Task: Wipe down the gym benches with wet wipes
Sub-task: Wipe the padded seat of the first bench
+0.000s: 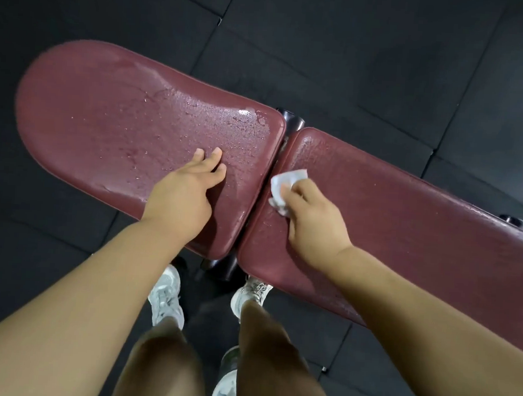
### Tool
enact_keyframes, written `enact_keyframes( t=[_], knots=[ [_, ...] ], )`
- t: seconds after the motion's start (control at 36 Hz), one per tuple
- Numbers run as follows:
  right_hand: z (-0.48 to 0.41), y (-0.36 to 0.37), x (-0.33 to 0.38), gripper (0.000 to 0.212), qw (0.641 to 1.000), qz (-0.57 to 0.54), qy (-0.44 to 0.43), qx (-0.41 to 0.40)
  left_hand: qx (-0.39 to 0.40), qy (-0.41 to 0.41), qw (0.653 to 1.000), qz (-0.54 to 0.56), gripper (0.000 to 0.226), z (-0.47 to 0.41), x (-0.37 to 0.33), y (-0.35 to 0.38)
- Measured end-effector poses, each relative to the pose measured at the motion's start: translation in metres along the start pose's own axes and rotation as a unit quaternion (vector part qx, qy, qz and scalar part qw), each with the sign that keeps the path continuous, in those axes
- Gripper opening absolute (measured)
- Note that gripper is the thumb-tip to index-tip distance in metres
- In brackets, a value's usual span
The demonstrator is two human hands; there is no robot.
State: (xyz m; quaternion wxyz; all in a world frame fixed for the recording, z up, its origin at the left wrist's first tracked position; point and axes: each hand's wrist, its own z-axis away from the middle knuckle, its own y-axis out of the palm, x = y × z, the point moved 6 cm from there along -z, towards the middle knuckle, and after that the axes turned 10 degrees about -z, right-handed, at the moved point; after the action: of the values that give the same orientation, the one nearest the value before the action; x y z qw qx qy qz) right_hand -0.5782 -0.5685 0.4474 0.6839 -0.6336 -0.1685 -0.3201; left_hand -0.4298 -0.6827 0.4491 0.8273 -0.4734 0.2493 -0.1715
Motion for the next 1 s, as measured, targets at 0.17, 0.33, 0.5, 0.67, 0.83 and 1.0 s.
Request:
enact_keyframes(
  t=[0.17,0.33,0.5,0.67,0.83,1.0],
  knots=[
    [0.01,0.008,0.007,0.021,0.987,-0.078,0.123,0.071,0.031,0.018,0.998,0.057,0.069,0.0,0.025,-0.022],
    [-0.022,-0.021,0.004,0.023,0.944,-0.139,0.279,-0.106,0.014,0.062,0.997,0.053,0.062,-0.013,0.063,-0.047],
    [-0.05,-0.025,-0.002,0.031,0.899,-0.091,0.347,-0.251,0.02,0.093,0.995,-0.005,0.063,-0.035,0.092,-0.071],
    [-0.094,-0.019,0.005,0.027,0.906,-0.022,0.347,-0.242,0.089,0.176,0.976,-0.091,0.074,-0.057,0.098,-0.071],
    [-0.098,-0.016,0.002,0.027,0.913,0.006,0.375,-0.161,0.119,0.208,0.961,-0.135,0.072,-0.055,0.091,-0.065],
    [-0.067,0.011,0.02,0.031,0.91,0.094,0.398,-0.068,0.116,0.208,0.962,-0.135,0.073,-0.054,0.091,-0.062]
  ],
)
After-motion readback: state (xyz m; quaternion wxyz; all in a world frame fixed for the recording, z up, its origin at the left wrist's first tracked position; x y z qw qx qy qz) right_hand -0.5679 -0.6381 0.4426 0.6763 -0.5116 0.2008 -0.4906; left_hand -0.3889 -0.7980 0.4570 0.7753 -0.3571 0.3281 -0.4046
